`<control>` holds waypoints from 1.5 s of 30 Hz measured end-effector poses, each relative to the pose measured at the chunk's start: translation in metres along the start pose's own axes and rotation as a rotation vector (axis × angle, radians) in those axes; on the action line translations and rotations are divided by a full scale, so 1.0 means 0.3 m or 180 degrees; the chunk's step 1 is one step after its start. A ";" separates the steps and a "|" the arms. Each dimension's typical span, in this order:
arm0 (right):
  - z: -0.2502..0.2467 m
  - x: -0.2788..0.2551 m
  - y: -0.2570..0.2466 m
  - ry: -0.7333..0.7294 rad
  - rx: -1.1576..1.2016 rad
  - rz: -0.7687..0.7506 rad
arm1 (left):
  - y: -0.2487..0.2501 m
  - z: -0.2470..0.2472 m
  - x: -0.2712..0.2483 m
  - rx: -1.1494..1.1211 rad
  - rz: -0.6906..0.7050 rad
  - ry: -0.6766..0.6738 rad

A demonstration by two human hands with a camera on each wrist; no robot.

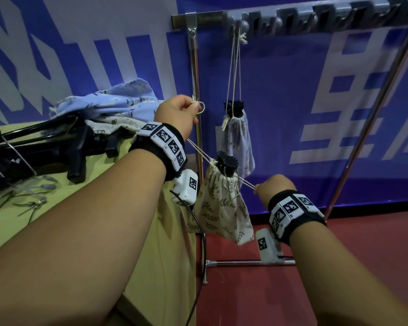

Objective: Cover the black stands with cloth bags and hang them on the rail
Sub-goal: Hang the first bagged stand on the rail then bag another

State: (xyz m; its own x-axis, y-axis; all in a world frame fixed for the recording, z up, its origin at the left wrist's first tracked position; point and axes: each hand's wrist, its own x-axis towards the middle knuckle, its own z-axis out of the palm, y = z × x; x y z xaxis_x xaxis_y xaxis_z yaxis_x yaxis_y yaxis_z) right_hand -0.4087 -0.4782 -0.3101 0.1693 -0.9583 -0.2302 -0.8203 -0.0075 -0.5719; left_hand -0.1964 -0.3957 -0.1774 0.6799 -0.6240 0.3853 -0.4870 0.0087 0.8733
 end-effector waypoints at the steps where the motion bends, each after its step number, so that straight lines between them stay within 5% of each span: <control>1: 0.003 -0.001 -0.003 0.0029 0.0030 0.0025 | -0.001 -0.002 0.000 0.0002 -0.0020 0.0011; 6: -0.012 -0.006 0.002 -0.0054 0.0455 0.0051 | -0.015 0.000 0.003 -0.0190 -0.0131 -0.0036; 11: -0.052 -0.043 -0.013 -0.0141 0.1892 -0.0215 | -0.010 0.007 -0.012 -0.0405 -0.0439 -0.0293; 20: -0.077 -0.133 -0.091 -0.0882 0.3480 -0.0676 | 0.015 0.011 -0.044 -0.0626 -0.0771 -0.0501; 29: -0.146 -0.181 -0.153 -0.0833 0.4144 -0.0859 | 0.019 0.029 -0.072 -0.0588 -0.0862 -0.1005; 33: -0.167 -0.205 -0.166 -0.1234 0.4433 -0.0869 | 0.030 0.043 -0.088 -0.0639 -0.0832 -0.1234; 45: -0.171 -0.224 -0.168 -0.1043 0.3880 -0.1063 | 0.051 0.048 -0.109 -0.0941 -0.0782 -0.1372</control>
State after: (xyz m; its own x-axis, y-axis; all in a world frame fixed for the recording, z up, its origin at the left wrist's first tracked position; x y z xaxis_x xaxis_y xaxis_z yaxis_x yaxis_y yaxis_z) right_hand -0.4068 -0.4281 -0.2254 0.5337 -0.8454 -0.0203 0.2776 0.1979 -0.9401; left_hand -0.2340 -0.3864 -0.1809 0.4385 -0.8968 0.0586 -0.1271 0.0027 0.9919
